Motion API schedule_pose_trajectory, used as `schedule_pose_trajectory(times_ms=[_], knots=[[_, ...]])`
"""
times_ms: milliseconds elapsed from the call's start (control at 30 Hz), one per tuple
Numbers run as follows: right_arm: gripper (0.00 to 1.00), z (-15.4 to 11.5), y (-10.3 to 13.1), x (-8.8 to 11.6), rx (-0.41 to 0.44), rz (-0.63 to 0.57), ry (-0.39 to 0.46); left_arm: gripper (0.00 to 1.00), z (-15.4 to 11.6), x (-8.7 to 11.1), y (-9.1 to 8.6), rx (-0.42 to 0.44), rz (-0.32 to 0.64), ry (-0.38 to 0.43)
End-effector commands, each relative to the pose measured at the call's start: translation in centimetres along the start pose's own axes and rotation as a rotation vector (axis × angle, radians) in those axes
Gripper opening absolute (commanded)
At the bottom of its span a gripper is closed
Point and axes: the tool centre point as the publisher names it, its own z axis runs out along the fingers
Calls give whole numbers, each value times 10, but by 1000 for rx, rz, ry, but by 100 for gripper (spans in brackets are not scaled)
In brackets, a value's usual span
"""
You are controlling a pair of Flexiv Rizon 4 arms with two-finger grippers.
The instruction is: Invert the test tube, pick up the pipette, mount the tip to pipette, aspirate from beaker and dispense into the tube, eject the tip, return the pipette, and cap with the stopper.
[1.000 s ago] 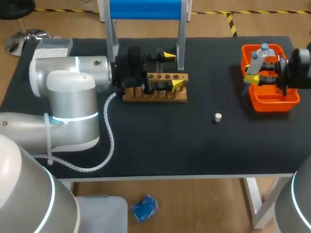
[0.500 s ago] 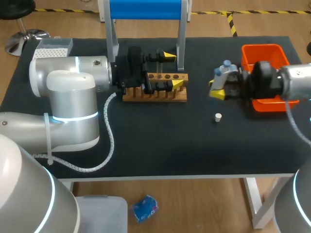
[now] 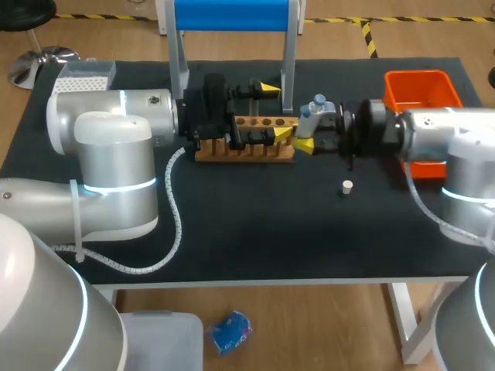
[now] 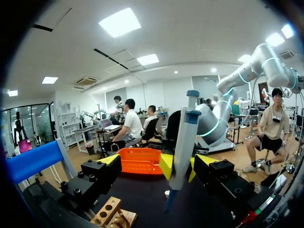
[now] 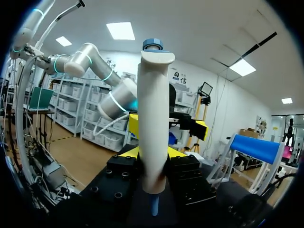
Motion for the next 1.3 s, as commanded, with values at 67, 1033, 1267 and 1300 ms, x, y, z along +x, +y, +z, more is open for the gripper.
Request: schedule_pose_trajectory(times_ms=[67,1033,1267,1300], knots=[[0,3,-4,-6,-3,14,-2,100,1,1,0,2,1,-5],[0,-8,0,-5,11,184,78,100,7,-1,-11,25,-138,17],[0,-1,-3,-10,36,245,125,100,7,-1,-11,25,-138,17],[0,1,-4,-10,44,248,133,100,7,-1,-11,25,-138,17]])
